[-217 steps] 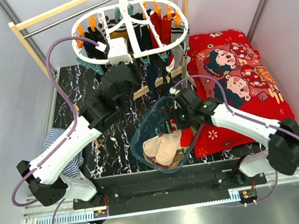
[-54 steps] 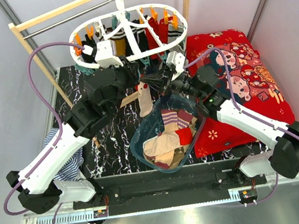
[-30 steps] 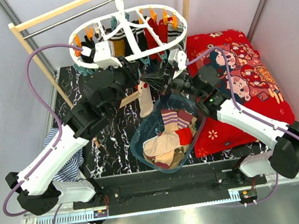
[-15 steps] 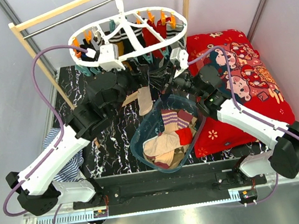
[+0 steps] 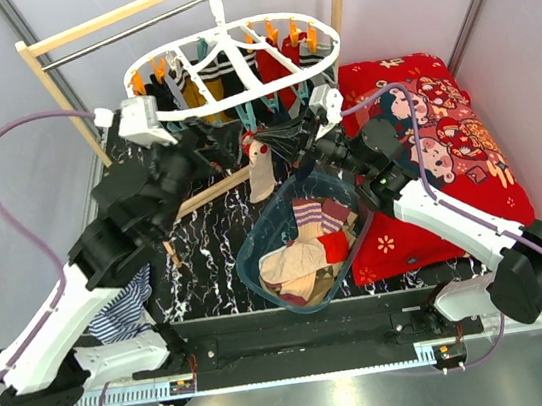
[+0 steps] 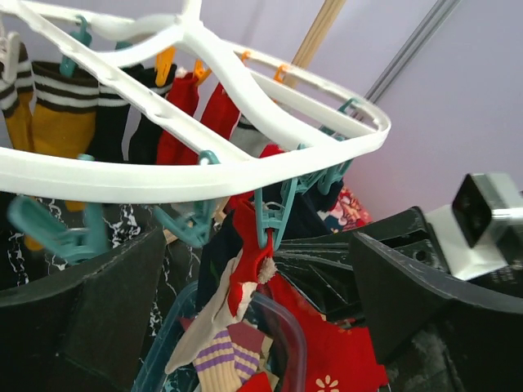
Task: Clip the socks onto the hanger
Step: Clamp the sock onto the hanger.
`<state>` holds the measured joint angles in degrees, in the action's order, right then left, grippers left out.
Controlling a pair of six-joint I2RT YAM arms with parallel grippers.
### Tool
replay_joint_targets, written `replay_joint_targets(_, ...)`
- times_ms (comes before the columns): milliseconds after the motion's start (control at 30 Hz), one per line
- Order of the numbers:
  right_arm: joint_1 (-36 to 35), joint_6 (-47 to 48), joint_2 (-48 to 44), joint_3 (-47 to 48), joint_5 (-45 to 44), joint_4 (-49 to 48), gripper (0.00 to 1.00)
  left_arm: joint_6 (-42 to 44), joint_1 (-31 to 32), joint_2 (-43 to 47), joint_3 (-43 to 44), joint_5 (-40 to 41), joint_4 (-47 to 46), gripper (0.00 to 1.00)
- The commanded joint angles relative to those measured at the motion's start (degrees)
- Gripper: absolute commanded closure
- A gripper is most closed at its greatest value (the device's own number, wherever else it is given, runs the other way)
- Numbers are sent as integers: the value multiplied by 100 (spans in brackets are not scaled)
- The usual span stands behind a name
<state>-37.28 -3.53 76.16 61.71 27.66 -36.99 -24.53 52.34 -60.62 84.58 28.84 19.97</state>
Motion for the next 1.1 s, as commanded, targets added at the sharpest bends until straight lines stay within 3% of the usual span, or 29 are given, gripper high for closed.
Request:
replay_joint_targets(0, 36, 19, -119, 245, -243, -106, 90, -69, 13, 305, -73, -11, 15, 1)
replay_joint_targets(167, 36, 28, -110, 236, -340, -89, 89, -87, 13, 314, -178, 192, 148, 19)
replay_joint_targets(267, 36, 28, -101, 236, -349, -97, 89, -113, 13, 165, -100, 140, 244, 24)
replay_joint_targets(1067, 36, 81, -128, 122, -358, -98, 89, 388, 13, -495, 349, 1361, -19, 25)
